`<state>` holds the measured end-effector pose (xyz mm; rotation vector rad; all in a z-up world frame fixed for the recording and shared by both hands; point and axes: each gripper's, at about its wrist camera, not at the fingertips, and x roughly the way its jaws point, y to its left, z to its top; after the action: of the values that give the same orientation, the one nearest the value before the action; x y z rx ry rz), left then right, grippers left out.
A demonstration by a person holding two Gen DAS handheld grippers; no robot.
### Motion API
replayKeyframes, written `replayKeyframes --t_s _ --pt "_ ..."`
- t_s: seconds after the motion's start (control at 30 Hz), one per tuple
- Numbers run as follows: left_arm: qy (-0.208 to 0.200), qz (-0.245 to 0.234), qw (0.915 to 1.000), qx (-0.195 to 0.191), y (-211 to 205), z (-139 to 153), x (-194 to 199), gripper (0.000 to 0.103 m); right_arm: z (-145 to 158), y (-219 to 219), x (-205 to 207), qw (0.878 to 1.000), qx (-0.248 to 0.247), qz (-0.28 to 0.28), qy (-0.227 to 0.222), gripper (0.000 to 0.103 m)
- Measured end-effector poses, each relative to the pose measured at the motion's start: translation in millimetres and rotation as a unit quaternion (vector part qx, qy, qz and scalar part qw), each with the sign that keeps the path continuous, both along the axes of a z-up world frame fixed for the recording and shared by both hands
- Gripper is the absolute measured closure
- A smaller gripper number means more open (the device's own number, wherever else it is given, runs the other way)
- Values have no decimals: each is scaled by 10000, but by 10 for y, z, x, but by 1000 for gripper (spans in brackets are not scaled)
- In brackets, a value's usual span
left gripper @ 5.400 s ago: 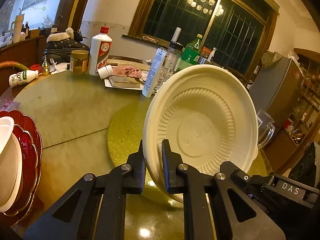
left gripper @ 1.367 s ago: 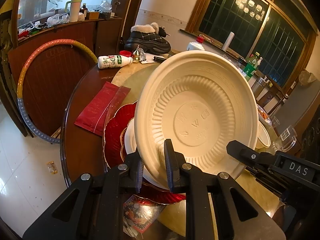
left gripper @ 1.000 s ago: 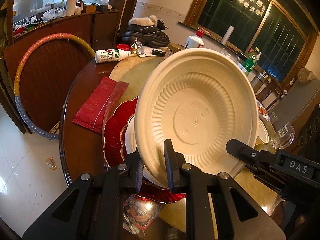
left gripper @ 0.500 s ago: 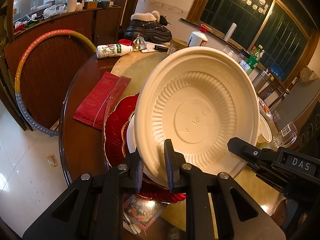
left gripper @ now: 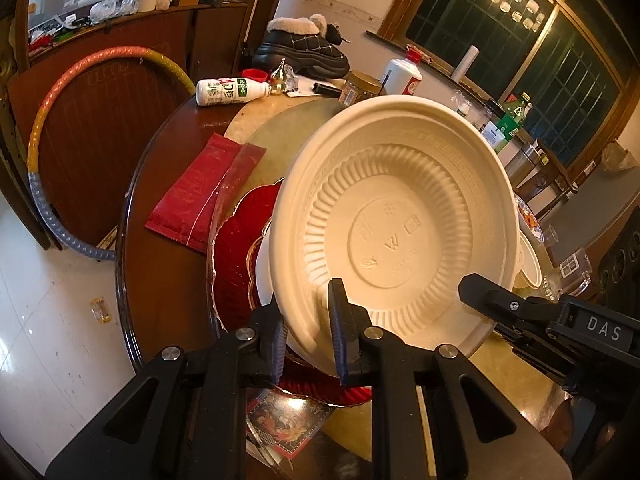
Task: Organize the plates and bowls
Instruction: 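Lower the held bowl into the bowls on the stack with both tools, then open both tools to release the bowl onto the stack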
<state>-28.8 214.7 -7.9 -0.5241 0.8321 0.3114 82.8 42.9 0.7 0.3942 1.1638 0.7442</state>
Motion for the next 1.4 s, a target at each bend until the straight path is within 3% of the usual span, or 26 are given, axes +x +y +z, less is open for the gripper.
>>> replayKeyframes --t_s 0.37,0.47,0.57,0.63,0.83,0.97,1.03,1.2,1.4 --pt "-12 106 9999 -18 18 12 16 86 3 -4 70 10000 -15 -75 43 89" --pt "-60 126 9999 -8 10 34 11 85 24 -6 71 9999 -15 -99 -35 82" --pt "-103 256 9996 78 13 47 -1 72 33 3 73 9999 -1 -81 -75 79" --pt "-205 402 9990 64 30 57 -40 52 42 8 66 9999 -12 -84 -111 79" --pt "-675 718 9948 251 8 216 -160 45 61 -3 63 9998 17 -87 -156 71" --pt "-1126 858 9879 629 -91 384 -255 30 176 -83 31 9990 70 -207 -383 64" --pt "-1302 881 9843 803 -152 446 -279 26 249 -141 3 9978 87 -282 -590 48" --pt "-1565 392 9793 1220 -504 530 -189 19 300 -486 -54 9942 249 -455 -942 31" --pt "-942 -935 9873 876 -1120 359 354 19 15 -1369 244 9904 388 -1245 -453 28"
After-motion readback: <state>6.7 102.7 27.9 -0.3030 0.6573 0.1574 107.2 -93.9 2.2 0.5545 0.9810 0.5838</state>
